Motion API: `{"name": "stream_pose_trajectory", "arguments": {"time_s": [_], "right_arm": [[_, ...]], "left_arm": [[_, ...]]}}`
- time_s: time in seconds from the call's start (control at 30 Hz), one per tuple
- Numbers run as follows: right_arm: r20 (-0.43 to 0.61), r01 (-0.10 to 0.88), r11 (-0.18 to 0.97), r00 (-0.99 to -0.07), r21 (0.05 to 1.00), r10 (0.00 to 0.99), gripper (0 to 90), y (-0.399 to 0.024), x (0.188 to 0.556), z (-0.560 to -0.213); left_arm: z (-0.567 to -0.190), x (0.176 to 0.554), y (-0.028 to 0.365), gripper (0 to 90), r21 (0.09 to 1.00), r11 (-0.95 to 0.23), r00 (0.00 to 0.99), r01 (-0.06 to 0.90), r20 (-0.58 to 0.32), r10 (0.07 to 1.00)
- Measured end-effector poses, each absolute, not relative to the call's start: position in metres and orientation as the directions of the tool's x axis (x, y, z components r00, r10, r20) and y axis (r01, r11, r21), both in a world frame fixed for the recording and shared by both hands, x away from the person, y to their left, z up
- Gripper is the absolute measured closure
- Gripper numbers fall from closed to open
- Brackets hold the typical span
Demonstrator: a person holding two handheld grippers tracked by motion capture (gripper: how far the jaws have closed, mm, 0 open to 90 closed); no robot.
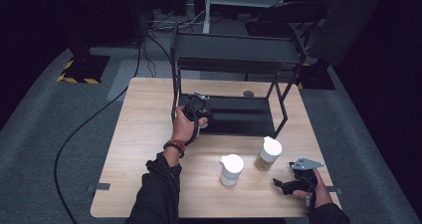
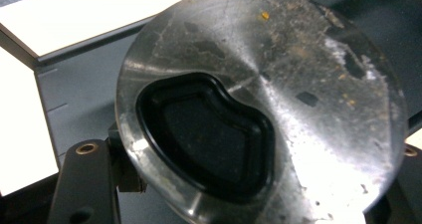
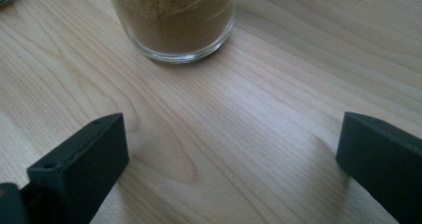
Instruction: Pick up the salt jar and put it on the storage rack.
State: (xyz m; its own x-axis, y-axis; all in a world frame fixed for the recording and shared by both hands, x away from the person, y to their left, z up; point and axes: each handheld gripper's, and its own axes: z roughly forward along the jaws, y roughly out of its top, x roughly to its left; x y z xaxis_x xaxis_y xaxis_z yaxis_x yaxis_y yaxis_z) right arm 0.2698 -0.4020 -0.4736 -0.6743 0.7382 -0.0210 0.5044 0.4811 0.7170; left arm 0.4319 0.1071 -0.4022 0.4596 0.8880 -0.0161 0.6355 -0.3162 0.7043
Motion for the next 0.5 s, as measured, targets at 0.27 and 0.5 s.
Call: {"name": "stream_pose_trajectory", "arguments": {"time_s": [0.27,0.5], "right_arm": [[-0.021,0.504,0.481,-0.674,0.717,0.738,0.0,-0.402,0.270,-0.474],[-0.021,0.504,0.482,-0.675,0.717,0.738,0.0,-0.402,0.270,-0.474]], "left_arm": [[-0.414,0.430,0.110,30.2,0.714,-0.289,0.446,0.638,-0.037,0.894],[-0.416,0.427,0.107,30.0,0.720,-0.300,0.449,0.625,-0.018,0.893]]}}
